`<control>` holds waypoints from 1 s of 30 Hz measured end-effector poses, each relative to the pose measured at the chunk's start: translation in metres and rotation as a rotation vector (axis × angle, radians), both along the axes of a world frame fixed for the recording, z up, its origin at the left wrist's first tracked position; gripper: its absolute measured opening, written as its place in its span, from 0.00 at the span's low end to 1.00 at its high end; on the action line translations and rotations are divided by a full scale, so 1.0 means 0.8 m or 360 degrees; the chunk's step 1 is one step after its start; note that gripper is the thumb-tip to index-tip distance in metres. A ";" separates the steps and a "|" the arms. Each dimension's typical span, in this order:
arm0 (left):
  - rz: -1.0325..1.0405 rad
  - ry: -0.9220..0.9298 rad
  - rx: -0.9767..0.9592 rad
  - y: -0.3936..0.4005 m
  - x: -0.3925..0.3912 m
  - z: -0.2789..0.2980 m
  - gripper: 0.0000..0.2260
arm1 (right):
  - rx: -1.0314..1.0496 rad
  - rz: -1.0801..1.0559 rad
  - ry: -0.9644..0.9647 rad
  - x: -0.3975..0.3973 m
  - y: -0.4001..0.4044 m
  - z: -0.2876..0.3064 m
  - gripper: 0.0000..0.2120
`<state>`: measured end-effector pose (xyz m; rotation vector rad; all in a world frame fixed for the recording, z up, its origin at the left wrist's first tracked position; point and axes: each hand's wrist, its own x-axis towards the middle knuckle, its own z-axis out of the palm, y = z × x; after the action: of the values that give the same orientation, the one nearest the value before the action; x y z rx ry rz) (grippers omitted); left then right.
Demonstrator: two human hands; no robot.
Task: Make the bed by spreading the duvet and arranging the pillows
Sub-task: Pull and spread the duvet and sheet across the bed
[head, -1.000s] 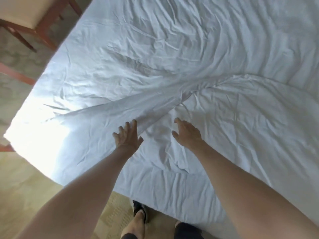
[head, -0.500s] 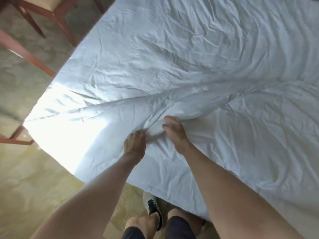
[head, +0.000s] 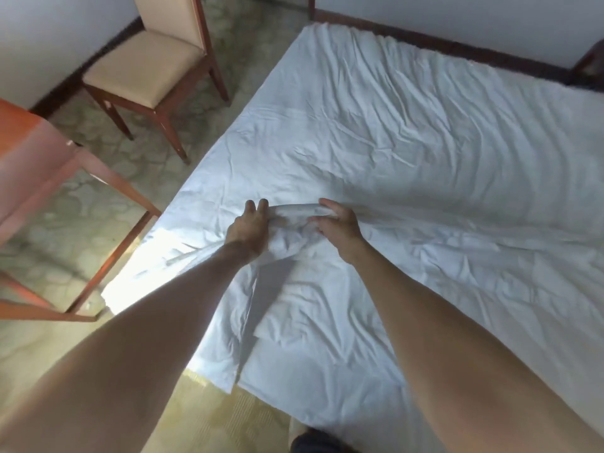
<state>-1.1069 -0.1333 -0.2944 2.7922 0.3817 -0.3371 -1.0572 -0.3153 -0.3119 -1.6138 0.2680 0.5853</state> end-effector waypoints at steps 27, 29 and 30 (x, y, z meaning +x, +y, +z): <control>-0.0423 0.0855 0.0182 0.068 0.136 -0.097 0.30 | -0.0306 0.0328 0.0596 0.103 0.045 -0.115 0.10; -0.0422 0.0986 0.0095 0.084 0.101 -0.111 0.35 | -0.0267 0.0402 0.0764 0.067 0.078 -0.135 0.09; -0.0447 0.1027 0.0064 0.094 0.086 -0.117 0.36 | -0.0279 0.0461 0.0808 0.048 0.095 -0.141 0.11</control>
<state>-1.0385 -0.0583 -0.3878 2.7076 0.1243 -1.3153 -1.0185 -0.2390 -0.4251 -1.6637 0.4735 1.2259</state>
